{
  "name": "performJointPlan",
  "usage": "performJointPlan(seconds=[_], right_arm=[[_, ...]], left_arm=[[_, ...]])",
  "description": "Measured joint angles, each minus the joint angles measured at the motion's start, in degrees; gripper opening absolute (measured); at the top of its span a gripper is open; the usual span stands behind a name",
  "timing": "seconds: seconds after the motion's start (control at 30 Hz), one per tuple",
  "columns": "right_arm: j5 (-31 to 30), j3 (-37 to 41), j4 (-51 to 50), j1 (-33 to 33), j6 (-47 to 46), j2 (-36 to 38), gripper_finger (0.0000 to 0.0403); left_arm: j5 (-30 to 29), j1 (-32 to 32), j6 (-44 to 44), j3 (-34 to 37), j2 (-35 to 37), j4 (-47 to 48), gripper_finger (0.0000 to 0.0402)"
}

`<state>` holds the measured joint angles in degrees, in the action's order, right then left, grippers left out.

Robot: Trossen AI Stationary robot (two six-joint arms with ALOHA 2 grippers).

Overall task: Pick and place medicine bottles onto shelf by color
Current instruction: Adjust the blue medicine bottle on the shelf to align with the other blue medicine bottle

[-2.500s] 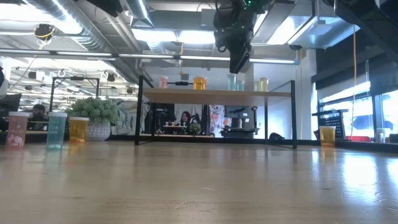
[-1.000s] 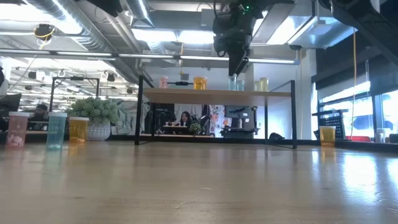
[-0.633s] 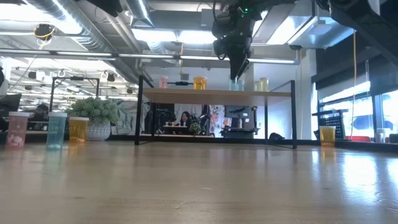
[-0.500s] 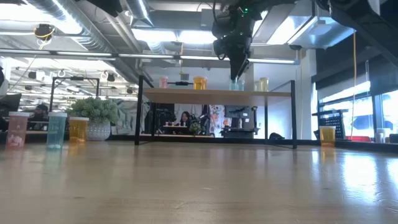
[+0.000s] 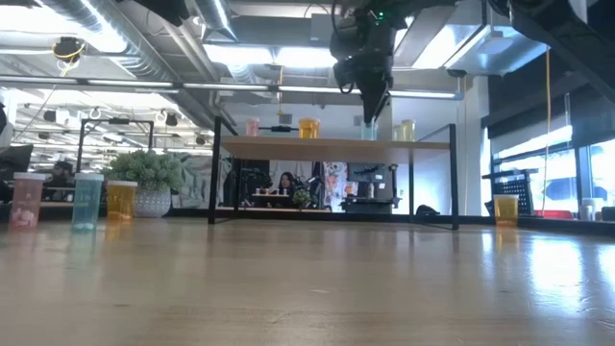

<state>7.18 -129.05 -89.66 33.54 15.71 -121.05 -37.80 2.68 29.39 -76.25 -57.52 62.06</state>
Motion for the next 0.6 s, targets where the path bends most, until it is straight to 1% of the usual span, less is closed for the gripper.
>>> performJointPlan(seconds=[0.1, 0.23, 0.47, 0.6], right_arm=[[-0.8, 0.0, -0.4, 0.0, 0.1, 0.0, 0.0117], [-3.7, 0.0, -0.4, 0.2, 0.8, 0.1, 0.0121], [-5.6, 0.0, -0.4, 1.3, 1.0, 0.1, 0.0119], [-5.7, 0.0, -0.4, 2.0, 1.0, 0.1, 0.012]], left_arm=[[0.0, 0.0, 0.0, 0.0, 0.0, 0.0, 0.0128], [0.0, 0.0, 0.0, 0.0, 0.0, 0.0, 0.0128], [0.0, 0.0, 0.1, 0.0, 0.0, 0.0, 0.0128], [0.0, 0.0, 0.1, 0.0, 0.0, 0.0, 0.0128]])
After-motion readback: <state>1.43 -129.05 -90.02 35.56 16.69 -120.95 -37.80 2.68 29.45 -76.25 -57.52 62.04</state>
